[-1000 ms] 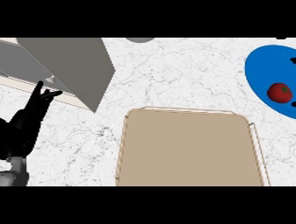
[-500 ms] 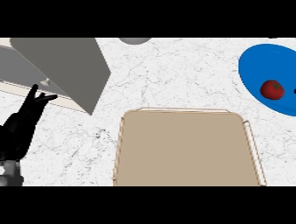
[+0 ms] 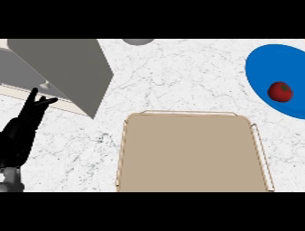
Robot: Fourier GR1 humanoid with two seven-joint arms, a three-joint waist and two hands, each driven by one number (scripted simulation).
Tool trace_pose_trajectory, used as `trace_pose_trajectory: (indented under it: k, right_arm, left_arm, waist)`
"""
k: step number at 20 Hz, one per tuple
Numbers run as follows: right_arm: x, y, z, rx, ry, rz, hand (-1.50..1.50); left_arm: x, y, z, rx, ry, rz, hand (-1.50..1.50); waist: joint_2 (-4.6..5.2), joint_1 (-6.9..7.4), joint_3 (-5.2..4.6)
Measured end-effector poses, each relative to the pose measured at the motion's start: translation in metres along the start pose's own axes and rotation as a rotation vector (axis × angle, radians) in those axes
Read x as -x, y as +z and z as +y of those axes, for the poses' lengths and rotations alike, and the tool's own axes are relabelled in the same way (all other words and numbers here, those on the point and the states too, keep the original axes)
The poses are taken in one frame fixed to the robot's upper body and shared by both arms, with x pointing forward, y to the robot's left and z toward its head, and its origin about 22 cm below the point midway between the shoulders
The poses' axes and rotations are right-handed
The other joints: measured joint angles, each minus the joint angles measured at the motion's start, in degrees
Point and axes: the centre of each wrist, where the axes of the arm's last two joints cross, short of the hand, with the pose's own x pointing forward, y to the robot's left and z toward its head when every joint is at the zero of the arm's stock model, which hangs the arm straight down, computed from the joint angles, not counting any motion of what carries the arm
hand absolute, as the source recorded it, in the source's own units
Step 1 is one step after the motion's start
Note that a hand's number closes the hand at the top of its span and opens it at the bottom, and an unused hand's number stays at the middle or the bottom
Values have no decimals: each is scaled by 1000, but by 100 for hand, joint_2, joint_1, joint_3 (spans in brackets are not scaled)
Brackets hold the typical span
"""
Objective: Pick the tomato from the tray and place it in the plate
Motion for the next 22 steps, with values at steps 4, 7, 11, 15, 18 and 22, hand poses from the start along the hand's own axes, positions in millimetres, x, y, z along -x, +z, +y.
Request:
trace_pose_trajectory:
  k: [4, 7, 11, 15, 18, 22]
  right_arm:
    - [-2, 6, -7, 9, -20, 3, -150]
    - [-5, 10, -14, 21, -22, 0, -150]
    - [-6, 19, -21, 38, -15, 5, -150]
    - [-6, 28, -28, 62, -6, 12, -150]
    - [-6, 34, -31, 74, 6, 19, -150]
    - [-5, 39, -34, 79, 29, 32, -150]
  left_arm:
    - [-1, 0, -1, 11, 8, -4, 0]
    - [-2, 0, -1, 13, 6, -7, 0]
    - [-2, -1, 1, 13, 3, -11, 0]
    - [-3, -1, 0, 23, 9, -13, 0]
    - [-4, -1, 0, 30, 8, -17, 0]
    - [-5, -2, 0, 31, 10, -18, 0]
  waist:
    - [25, 16, 5]
    - [44, 26, 12]
    - [64, 34, 16]
    - [79, 55, 17]
    - [97, 83, 20]
    - [115, 108, 22]
